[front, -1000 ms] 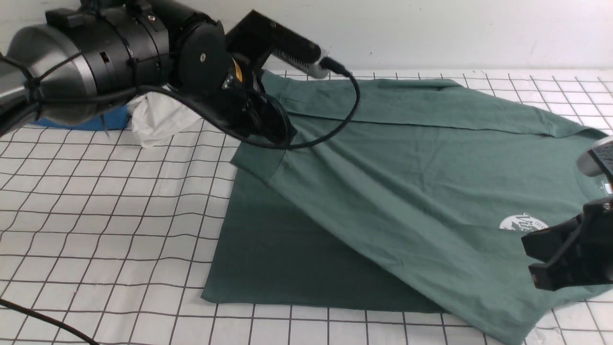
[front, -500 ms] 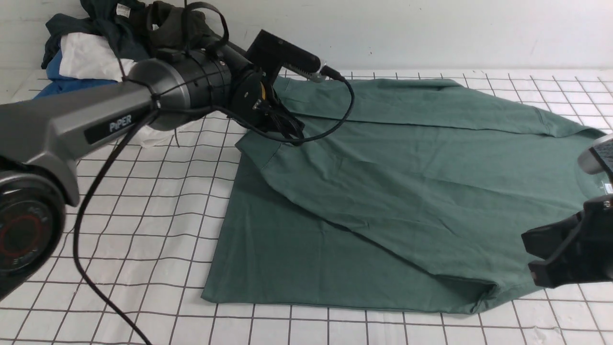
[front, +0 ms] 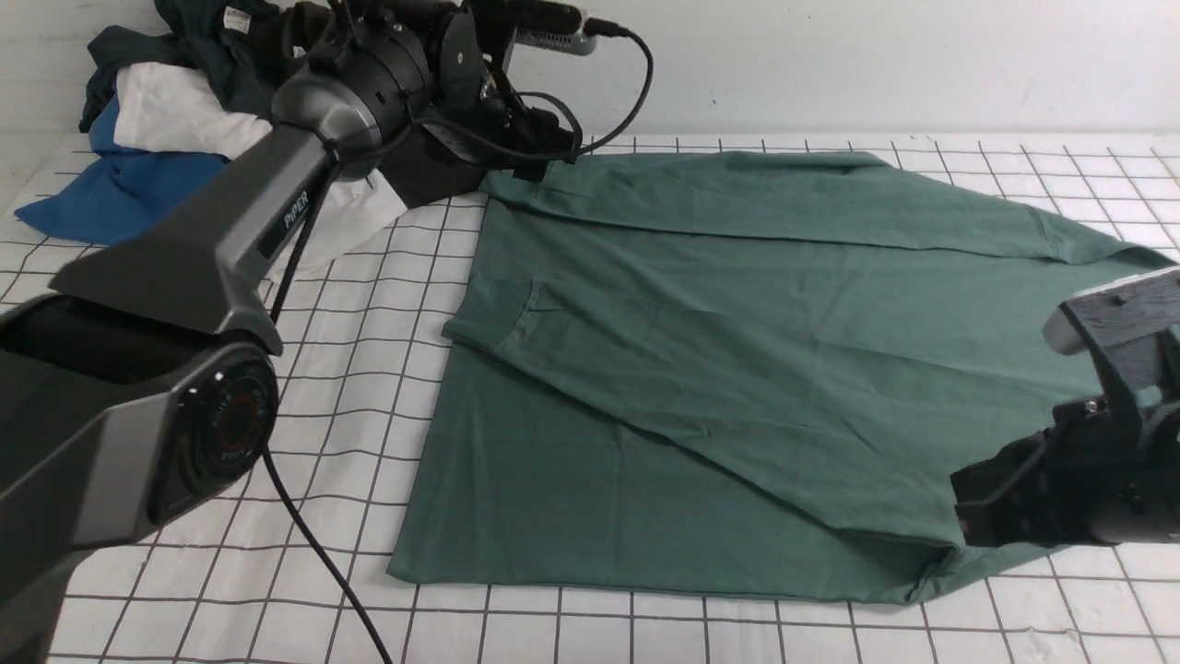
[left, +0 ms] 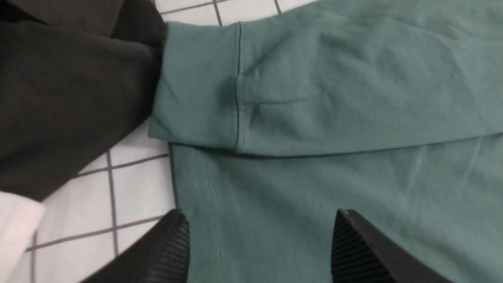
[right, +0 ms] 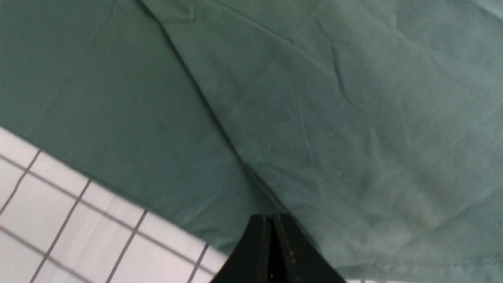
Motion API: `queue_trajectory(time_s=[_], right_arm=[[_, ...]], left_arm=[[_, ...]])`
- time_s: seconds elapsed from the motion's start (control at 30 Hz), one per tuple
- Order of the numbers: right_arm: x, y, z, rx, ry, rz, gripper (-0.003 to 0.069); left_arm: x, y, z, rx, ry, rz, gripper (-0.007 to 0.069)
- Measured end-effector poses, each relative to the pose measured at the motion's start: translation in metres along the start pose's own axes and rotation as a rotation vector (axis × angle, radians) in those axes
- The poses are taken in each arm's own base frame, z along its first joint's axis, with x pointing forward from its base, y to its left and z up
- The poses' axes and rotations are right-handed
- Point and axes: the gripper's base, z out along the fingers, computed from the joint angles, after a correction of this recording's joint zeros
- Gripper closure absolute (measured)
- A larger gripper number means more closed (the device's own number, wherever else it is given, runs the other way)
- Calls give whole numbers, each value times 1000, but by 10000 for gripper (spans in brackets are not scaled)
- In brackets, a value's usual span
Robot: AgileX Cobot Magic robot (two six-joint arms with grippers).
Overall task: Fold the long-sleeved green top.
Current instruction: Use the left arm to clamp the cuff farthest from it
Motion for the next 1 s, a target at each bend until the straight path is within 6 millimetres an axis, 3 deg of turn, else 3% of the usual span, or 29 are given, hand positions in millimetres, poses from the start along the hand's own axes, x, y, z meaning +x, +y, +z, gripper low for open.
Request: queue_trajectory(time_s=[0.13,0.23,0.3,0.43,0.53,0.67,0.83,1.0], right_arm=[[-7,-4,26,63,-66,-44,665],[-6,-5,51,93,-59,-128,665],[1,-5,69,93,-8,-199,665],[15,0,87,36,108,-306,665],[22,5,85,-26,180,-349,665],[26,8,79,-65,234,-397,665],[28,7,65,-59,292,-440,665],[32,4,53,-28,363,-419,665]], left_arm=[[10,22,28,19,0,-87,177],[11,37,36,26,-32,-145,177],[10,48,36,49,-45,-202,177],[6,69,33,98,-94,-289,177],[4,83,34,117,-139,-306,177],[3,86,34,128,-155,-287,177],[3,74,37,141,-158,-240,177],[16,66,58,144,-169,-230,177]])
